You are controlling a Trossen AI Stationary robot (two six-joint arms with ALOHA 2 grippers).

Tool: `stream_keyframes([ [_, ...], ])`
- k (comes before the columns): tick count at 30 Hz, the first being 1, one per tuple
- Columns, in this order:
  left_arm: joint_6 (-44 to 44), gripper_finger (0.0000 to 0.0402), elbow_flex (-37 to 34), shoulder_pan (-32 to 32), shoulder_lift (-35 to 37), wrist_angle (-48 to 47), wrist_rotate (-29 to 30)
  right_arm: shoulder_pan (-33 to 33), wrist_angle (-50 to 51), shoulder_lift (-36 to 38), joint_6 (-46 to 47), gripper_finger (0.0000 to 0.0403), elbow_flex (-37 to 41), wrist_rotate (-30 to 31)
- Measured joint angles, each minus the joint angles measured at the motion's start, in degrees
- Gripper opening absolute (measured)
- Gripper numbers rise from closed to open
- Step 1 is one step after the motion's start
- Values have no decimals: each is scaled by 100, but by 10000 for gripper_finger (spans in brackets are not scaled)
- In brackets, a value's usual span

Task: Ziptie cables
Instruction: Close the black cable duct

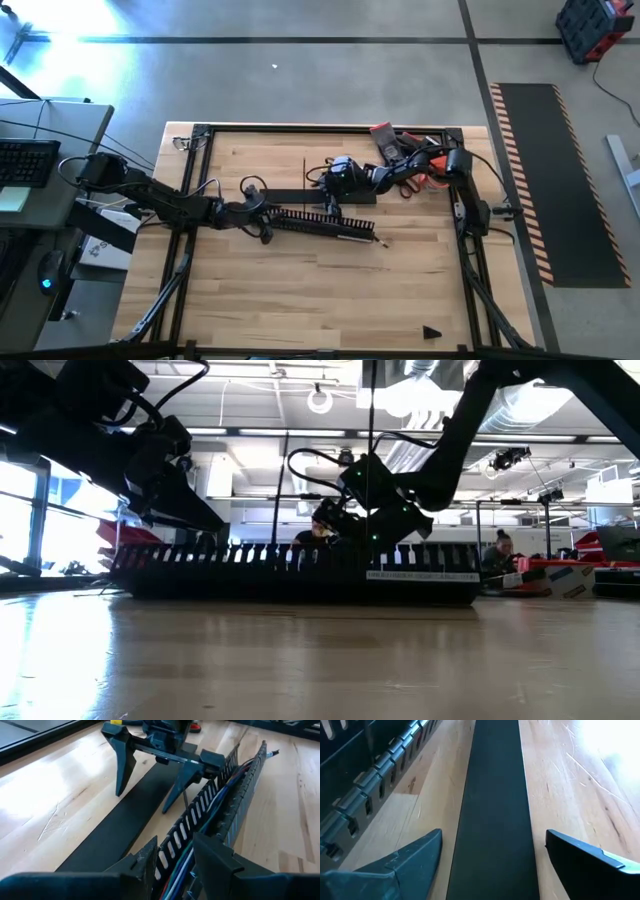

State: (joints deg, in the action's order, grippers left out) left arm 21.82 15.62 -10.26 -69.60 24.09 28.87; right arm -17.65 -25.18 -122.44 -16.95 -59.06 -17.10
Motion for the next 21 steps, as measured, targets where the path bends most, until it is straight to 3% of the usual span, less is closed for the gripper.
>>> stream_keyframes([
  [5, -226, 102, -2, -23, 13, 82, -431, 71, 166, 72, 29, 339, -1, 66],
  [8, -627, 101, -4, -178, 13, 811, -858, 170, 306, 201, -203, 339, 10, 123],
  [11, -980, 101, 12, -337, 27, 1406, -869, 234, 487, 333, -518, 339, 22, 100],
  [18, 133, 101, 0, -209, 33, -251, 72, 227, 515, 789, -609, 339, 29, -29],
  [21, 341, 101, -4, -19, 28, -619, 249, 232, 567, 908, -739, 339, 26, -355],
])
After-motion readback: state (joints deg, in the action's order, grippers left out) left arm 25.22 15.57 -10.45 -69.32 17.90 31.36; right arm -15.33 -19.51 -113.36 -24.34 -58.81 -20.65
